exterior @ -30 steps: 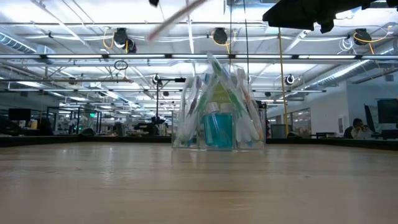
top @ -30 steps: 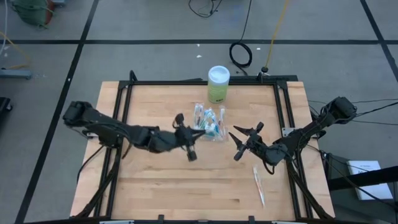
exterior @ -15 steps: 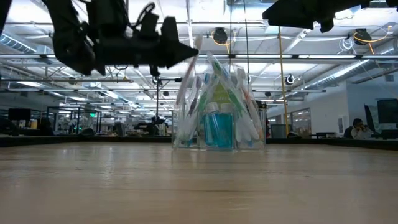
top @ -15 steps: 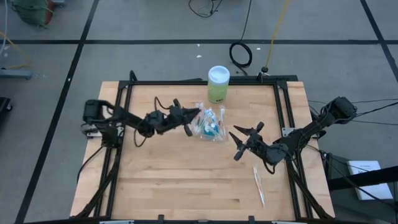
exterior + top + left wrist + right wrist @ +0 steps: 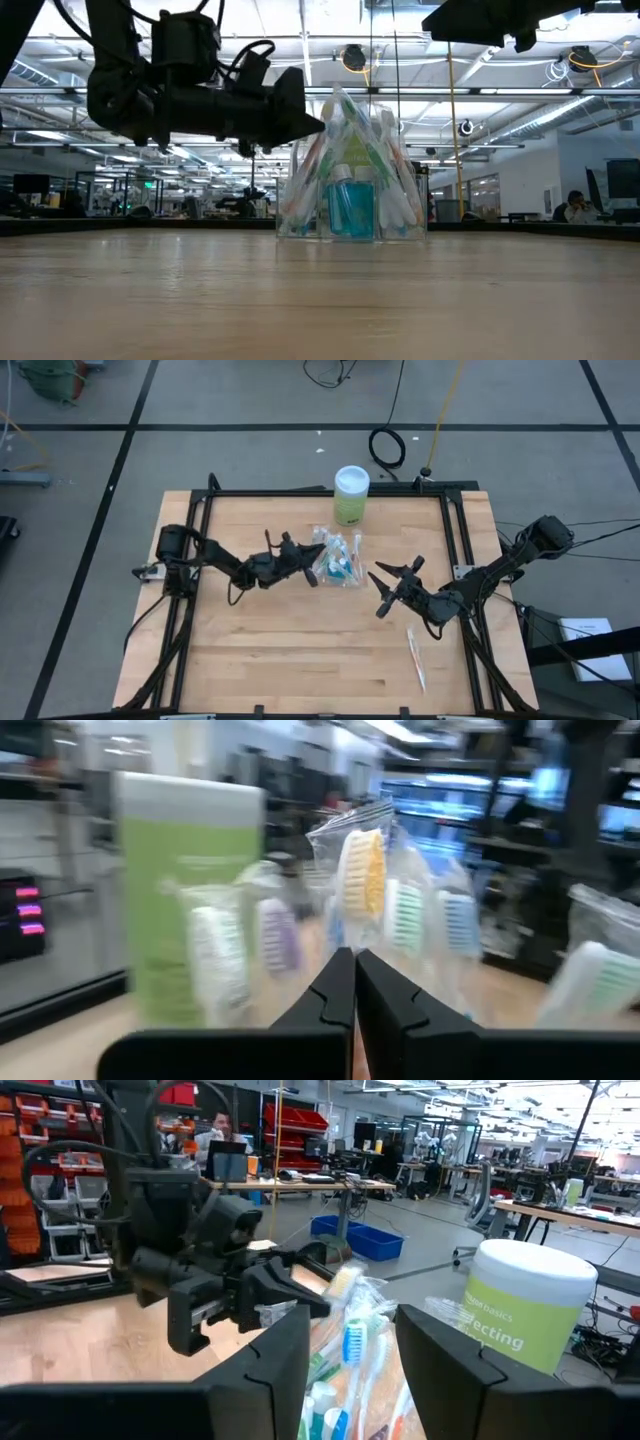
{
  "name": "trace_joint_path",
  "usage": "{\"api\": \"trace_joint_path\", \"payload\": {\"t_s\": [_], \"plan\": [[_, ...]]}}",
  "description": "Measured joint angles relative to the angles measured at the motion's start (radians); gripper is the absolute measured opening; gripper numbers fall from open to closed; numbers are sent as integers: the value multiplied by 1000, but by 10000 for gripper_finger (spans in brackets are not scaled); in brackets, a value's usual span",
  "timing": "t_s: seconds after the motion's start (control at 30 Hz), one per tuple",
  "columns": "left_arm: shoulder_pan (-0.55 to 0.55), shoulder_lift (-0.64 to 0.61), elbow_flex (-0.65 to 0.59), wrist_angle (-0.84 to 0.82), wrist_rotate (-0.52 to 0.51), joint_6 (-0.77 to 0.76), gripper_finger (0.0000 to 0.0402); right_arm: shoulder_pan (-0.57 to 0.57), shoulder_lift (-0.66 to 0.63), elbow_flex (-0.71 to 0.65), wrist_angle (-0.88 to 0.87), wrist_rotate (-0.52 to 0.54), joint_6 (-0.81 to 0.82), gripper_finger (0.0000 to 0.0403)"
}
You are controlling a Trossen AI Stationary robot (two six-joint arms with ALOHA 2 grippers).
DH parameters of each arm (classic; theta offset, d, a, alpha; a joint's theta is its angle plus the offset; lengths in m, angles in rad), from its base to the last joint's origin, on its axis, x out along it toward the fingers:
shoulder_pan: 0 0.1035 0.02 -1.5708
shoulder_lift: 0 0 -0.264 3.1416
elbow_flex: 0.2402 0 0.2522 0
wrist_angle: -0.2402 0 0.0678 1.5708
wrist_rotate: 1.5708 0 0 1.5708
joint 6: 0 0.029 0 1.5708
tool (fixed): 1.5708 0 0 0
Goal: Pick & Place toothbrushing station
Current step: Put the orange toothbrush into the transparent organizer
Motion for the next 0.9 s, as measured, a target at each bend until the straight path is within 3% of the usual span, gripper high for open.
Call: {"api": "trace_joint_path", "payload": {"t_s": [0.17,0.37,0.63,0.9], "plan": [[-78,-3,0,-11,-248,23,8,0,0,0,7,0,-29,142],[-141,-3,0,-104,-414,76,2,-7,0,0,35,1,-74,142],[-159,-4,0,-125,-442,68,43,-44,0,0,28,1,-72,142],[-170,-12,0,-132,-442,63,117,-51,0,0,-35,3,44,141]]}}
